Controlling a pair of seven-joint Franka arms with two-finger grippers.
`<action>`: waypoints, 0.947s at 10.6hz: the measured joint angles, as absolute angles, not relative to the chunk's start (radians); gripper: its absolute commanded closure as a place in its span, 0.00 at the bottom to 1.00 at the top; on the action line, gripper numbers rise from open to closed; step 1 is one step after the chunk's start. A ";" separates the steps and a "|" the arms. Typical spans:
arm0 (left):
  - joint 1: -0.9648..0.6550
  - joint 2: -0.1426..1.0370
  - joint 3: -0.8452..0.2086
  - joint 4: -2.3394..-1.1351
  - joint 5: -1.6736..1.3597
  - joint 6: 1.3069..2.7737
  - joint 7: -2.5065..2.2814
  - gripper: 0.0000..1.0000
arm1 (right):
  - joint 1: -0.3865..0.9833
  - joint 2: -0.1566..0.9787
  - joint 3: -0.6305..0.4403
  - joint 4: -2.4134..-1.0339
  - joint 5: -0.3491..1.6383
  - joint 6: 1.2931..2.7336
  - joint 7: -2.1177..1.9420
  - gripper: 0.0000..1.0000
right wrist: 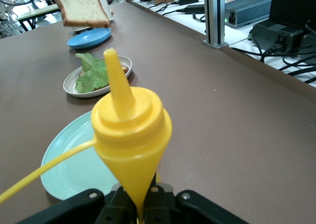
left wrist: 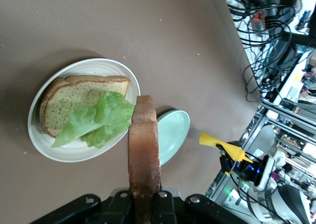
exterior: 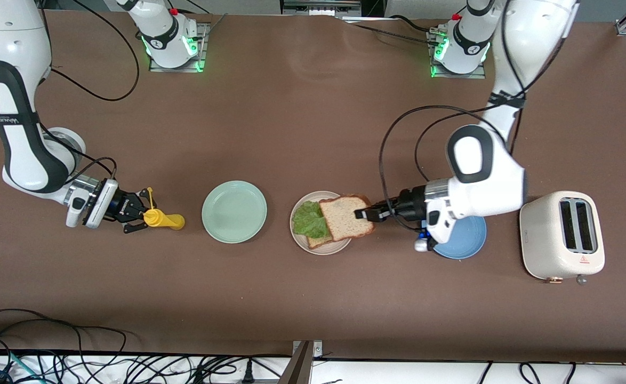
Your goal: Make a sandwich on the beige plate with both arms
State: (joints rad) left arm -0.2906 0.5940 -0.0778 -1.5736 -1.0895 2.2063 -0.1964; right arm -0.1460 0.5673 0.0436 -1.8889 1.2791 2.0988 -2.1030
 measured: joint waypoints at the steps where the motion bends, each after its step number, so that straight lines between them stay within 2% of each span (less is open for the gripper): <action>1: -0.304 0.609 -0.078 -1.574 -1.092 2.234 -0.196 1.00 | -0.146 0.568 0.044 -1.889 1.280 2.098 -2.105 1.00; 4: -0.327 0.633 -0.083 -1.573 -1.105 2.295 -0.196 1.00 | -0.153 0.569 0.044 -1.888 1.280 2.095 -2.112 1.00; 7: -0.338 0.657 -0.141 -1.573 -1.105 2.392 -0.197 1.00 | -0.174 0.588 0.044 -1.889 1.290 2.052 -2.136 1.00; 10: -0.353 0.679 -0.149 -1.570 -1.105 2.418 -0.197 1.00 | -0.175 0.609 0.044 -1.892 1.308 2.049 -2.163 1.00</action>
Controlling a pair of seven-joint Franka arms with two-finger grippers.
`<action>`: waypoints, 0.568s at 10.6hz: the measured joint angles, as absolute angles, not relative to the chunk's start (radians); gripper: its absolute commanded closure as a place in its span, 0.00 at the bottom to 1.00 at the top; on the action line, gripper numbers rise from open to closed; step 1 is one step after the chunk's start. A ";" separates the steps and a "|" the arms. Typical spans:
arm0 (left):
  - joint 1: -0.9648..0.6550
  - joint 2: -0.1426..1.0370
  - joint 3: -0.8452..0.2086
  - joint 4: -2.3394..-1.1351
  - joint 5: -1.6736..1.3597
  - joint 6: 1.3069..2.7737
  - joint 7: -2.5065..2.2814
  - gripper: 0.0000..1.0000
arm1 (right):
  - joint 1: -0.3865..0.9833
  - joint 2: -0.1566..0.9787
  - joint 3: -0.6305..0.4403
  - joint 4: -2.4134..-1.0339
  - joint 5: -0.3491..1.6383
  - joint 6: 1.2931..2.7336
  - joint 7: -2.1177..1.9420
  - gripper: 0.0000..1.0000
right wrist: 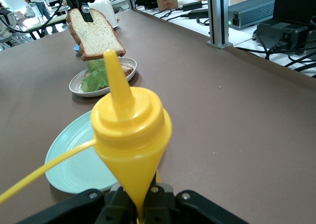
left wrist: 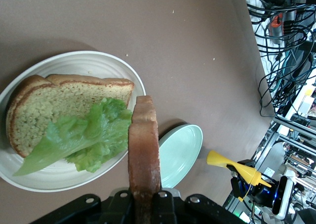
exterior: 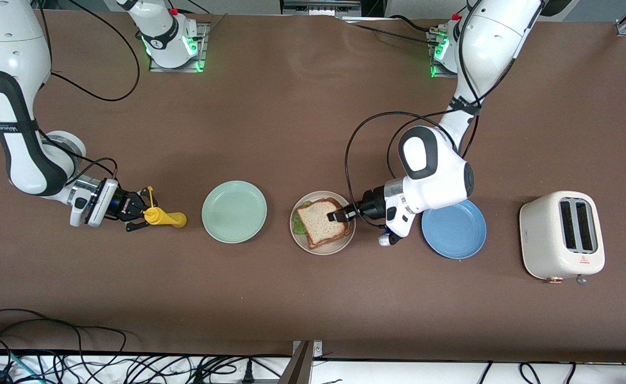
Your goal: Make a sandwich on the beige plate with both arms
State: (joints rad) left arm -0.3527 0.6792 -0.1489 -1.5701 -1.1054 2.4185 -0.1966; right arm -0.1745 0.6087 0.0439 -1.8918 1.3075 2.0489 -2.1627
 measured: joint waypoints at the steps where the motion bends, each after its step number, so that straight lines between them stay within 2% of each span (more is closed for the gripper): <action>1: -0.353 0.687 -0.149 -1.570 -1.105 2.419 -0.197 1.00 | -0.175 0.616 0.044 -1.900 1.310 2.049 -2.174 1.00; 3: -0.353 0.695 -0.150 -1.569 -1.109 2.420 -0.189 1.00 | -0.175 0.628 0.043 -1.923 1.311 2.049 -2.181 1.00; 4: -0.353 0.696 -0.153 -1.569 -1.125 2.420 -0.183 1.00 | -0.175 0.634 0.043 -1.929 1.311 2.049 -2.184 0.71; 5: -0.353 0.696 -0.156 -1.568 -1.145 2.420 -0.171 1.00 | -0.175 0.636 0.043 -1.930 1.311 2.043 -2.184 0.04; 6: -0.353 0.696 -0.156 -1.567 -1.162 2.420 -0.166 1.00 | -0.175 0.636 0.043 -1.930 1.311 2.041 -2.184 0.00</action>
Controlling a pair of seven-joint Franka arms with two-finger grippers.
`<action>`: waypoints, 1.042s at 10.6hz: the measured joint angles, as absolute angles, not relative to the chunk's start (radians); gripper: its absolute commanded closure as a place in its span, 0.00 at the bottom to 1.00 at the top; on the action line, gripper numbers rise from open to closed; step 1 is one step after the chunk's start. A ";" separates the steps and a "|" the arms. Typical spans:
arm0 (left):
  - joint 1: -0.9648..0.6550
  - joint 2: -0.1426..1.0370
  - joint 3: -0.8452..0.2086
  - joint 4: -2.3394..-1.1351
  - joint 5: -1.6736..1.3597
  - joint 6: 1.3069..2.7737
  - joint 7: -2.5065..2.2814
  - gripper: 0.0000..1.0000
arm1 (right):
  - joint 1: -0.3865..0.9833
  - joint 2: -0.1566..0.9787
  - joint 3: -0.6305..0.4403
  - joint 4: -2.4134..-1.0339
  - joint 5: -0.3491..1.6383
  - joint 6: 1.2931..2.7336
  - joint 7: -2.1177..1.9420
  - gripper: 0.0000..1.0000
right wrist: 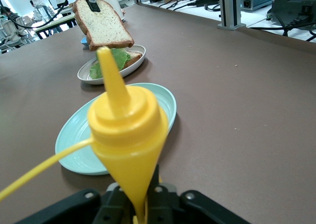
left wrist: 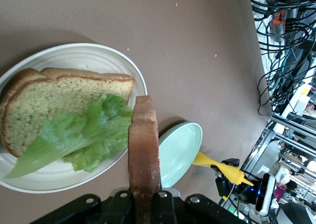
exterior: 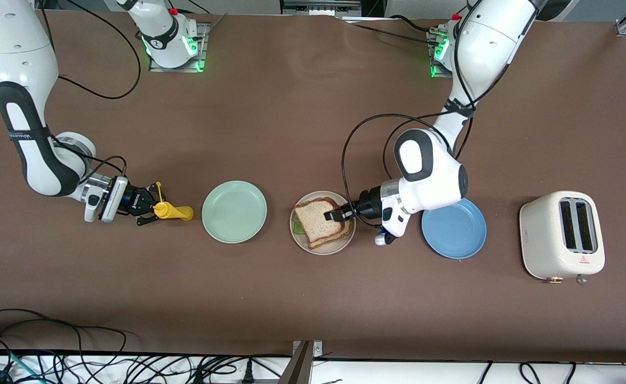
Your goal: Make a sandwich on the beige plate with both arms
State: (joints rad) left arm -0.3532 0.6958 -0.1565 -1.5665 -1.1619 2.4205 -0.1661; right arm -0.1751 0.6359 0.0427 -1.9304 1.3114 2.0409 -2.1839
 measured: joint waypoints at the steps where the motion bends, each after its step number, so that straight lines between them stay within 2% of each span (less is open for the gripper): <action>1: -0.353 0.696 -0.156 -1.566 -1.168 2.421 -0.165 1.00 | -0.175 0.636 0.043 -1.930 1.311 2.039 -2.184 0.00; 4: -0.353 0.697 -0.156 -1.566 -1.169 2.421 -0.156 1.00 | -0.175 0.634 0.041 -1.930 1.304 2.038 -2.184 0.00; 6: -0.353 0.706 -0.156 -1.564 -1.169 2.422 -0.146 0.00 | -0.176 0.621 0.019 -1.927 1.230 2.038 -2.135 0.00; 11: -0.351 0.710 -0.155 -1.562 -1.169 2.425 -0.088 0.00 | -0.180 0.518 -0.063 -1.922 0.936 2.037 -1.914 0.00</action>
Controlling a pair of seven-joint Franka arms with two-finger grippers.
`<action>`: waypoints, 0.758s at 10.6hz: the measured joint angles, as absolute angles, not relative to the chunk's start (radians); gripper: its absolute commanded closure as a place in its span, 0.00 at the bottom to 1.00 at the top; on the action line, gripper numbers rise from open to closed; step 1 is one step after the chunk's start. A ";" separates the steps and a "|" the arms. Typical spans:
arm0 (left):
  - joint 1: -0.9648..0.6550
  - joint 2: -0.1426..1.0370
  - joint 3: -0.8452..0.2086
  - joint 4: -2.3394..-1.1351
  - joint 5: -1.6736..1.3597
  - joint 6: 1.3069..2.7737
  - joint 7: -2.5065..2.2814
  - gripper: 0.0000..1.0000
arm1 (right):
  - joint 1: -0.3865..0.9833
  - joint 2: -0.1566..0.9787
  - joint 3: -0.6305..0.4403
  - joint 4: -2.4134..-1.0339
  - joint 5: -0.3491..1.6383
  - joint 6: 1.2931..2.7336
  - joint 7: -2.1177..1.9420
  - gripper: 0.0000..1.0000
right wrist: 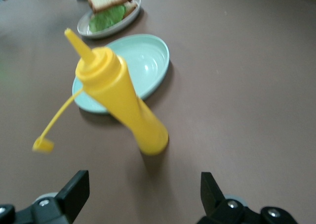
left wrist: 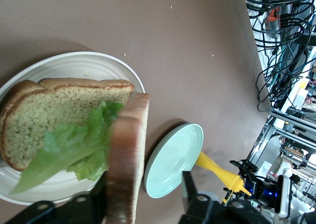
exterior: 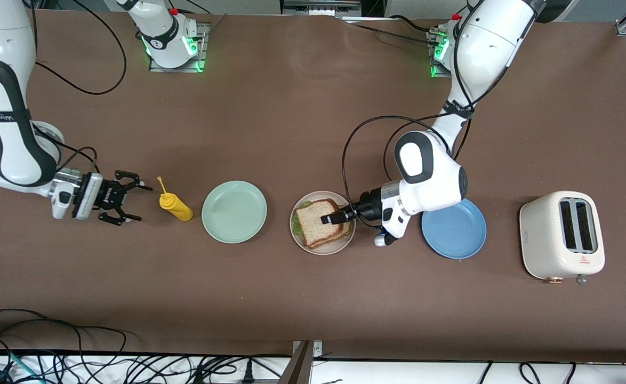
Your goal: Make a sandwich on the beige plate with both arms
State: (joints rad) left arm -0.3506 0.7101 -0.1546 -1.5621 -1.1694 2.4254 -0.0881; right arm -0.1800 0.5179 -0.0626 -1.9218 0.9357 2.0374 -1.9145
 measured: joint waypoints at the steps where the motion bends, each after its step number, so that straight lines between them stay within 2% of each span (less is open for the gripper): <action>1: -0.350 0.712 -0.153 -1.562 -1.168 2.426 -0.078 0.00 | -0.183 0.498 -0.072 -1.920 0.866 2.037 -1.866 0.00; 4: -0.339 0.720 -0.145 -1.562 -1.136 2.429 -0.060 0.00 | -0.183 0.402 -0.075 -1.913 0.651 2.032 -1.601 0.00; 8: -0.321 0.722 -0.138 -1.560 -1.024 2.431 -0.053 0.00 | -0.132 0.227 -0.066 -1.909 0.344 1.937 -1.037 0.00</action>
State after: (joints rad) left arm -0.3215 0.7220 -0.1380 -1.5600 -1.0244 2.4307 -0.0528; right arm -0.1317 0.2269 -0.0661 -1.9090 0.3439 1.9372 -1.0367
